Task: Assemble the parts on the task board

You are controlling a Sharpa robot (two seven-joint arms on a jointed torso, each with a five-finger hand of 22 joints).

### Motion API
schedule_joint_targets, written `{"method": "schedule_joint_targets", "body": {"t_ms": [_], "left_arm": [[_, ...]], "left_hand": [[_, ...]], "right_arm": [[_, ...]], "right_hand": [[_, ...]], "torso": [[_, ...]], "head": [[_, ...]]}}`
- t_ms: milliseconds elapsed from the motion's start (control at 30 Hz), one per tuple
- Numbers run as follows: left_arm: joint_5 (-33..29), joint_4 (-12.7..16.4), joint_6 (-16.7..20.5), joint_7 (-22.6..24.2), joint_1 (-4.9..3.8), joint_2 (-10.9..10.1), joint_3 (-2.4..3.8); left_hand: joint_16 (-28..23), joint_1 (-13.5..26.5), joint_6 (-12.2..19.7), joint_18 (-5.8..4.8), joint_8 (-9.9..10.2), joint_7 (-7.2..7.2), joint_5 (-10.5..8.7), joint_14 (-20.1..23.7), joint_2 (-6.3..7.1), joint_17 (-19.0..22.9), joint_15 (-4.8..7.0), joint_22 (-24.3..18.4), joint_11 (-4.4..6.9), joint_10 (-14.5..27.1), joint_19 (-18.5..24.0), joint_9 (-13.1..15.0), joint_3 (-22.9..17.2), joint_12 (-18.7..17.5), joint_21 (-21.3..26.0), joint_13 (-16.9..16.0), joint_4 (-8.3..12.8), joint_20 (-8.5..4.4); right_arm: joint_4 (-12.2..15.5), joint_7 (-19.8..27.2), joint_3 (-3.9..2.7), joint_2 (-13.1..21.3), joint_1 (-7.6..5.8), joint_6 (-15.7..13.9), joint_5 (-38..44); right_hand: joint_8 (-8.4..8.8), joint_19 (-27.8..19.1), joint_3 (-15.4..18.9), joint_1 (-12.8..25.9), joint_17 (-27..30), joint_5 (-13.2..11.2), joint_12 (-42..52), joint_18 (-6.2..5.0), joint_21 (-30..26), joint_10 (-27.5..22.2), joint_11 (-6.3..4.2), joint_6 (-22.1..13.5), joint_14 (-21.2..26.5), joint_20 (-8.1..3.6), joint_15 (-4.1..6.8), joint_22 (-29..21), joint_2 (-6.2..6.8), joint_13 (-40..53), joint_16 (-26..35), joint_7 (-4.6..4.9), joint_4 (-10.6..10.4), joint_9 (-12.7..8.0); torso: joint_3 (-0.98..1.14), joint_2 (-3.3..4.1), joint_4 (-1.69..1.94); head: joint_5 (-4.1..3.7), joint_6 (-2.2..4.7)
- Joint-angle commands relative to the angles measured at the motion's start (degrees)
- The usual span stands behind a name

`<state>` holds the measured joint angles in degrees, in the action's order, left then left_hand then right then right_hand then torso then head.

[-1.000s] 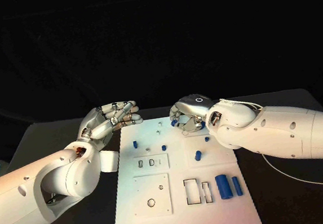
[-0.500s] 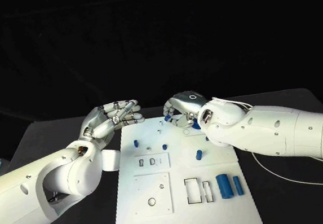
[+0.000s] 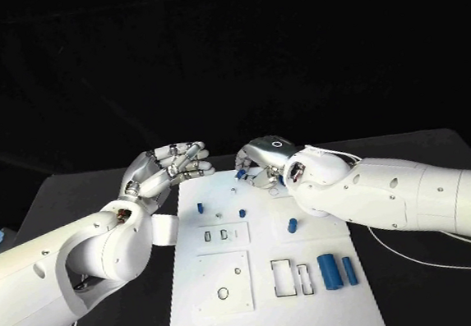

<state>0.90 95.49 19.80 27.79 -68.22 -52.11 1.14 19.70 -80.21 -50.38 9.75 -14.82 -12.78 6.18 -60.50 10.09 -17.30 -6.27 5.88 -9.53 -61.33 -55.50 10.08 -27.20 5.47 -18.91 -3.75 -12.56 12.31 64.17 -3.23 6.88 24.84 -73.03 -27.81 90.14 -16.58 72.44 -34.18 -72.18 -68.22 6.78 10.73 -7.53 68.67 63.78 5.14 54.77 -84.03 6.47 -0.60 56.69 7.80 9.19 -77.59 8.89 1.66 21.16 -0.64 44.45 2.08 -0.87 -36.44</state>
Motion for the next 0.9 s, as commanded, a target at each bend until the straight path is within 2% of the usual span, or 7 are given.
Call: {"method": "schedule_joint_targets", "body": {"t_ms": [33, 167, 467, 900], "left_arm": [[-0.13, 0.22, -1.17, 0.50, -0.17, 0.16, 0.05], [-0.13, 0.21, -1.17, 0.49, -0.25, 0.22, 0.05], [-0.12, 0.25, -1.22, 0.42, -0.32, 0.28, 0.05], [-0.11, 0.15, -1.27, 0.35, -0.35, 0.42, 0.05]], "left_hand": [[0.19, 0.61, 0.34, 0.67, 0.15, -0.54, -0.24, 0.06, 0.10, -0.09, -0.16, -0.08, -0.16, 0.11, -0.07, -0.04, -0.30, -0.21, 0.02, -0.06, -0.04, 0.09], [0.19, 0.61, 0.34, 0.67, 0.15, -0.54, -0.24, 0.06, 0.10, -0.09, -0.16, -0.08, -0.16, 0.11, -0.07, -0.04, -0.30, -0.21, 0.02, -0.06, -0.04, 0.09], [0.16, 0.60, 0.34, 0.67, 0.17, -0.56, -0.23, 0.17, 0.08, -0.16, -0.18, -0.11, -0.17, 0.09, 0.00, -0.03, -0.37, -0.28, 0.06, -0.08, 0.04, 0.11], [0.16, 0.60, 0.34, 0.67, 0.17, -0.56, -0.23, 0.17, 0.08, -0.16, -0.18, -0.11, -0.17, 0.09, 0.00, -0.03, -0.37, -0.28, 0.06, -0.08, 0.04, 0.11]], "right_arm": [[-0.46, -0.18, 0.01, -0.45, 0.23, 0.34, -0.65], [-1.08, -0.23, 0.04, -1.03, 0.49, 0.62, -0.75], [-3.45, 0.05, 0.08, -2.51, 0.67, 0.82, -1.13], [-4.05, -0.08, 0.08, -3.96, 0.70, 0.90, -1.15]], "right_hand": [[-0.28, 0.24, -0.17, 0.46, -0.05, -0.35, 0.16, 0.81, 0.25, 0.44, 0.08, -0.04, -1.80, -0.02, 0.08, 0.05, -0.02, -0.08, -0.33, 0.18, -0.06, 0.05], [-0.24, 0.21, -0.19, 0.50, -0.04, -0.42, 0.13, 0.80, 0.24, 0.39, 0.09, -0.12, -1.80, -0.01, 0.06, 0.04, 0.01, -0.10, -0.34, 0.19, -0.08, 0.07], [-0.21, 0.20, -0.20, 0.53, -0.08, -0.48, 0.10, 0.80, 0.23, 0.34, 0.11, -0.19, -1.81, 0.00, 0.05, 0.04, 0.05, -0.12, -0.38, 0.21, -0.10, 0.09], [-0.09, 0.11, -0.26, 0.67, -0.04, -0.63, -0.03, 0.78, 0.19, 0.13, 0.21, -0.45, -1.80, 0.04, -0.01, -0.01, 0.10, -0.19, -0.41, 0.31, -0.21, 0.15]], "torso": [[-0.02, 0.09, 0.05], [0.00, 0.11, -0.07], [0.02, 0.14, -0.10], [0.02, 0.18, -0.12]], "head": [[0.10, -0.10], [0.20, -0.22], [0.18, -0.01], [0.23, 0.13]]}}
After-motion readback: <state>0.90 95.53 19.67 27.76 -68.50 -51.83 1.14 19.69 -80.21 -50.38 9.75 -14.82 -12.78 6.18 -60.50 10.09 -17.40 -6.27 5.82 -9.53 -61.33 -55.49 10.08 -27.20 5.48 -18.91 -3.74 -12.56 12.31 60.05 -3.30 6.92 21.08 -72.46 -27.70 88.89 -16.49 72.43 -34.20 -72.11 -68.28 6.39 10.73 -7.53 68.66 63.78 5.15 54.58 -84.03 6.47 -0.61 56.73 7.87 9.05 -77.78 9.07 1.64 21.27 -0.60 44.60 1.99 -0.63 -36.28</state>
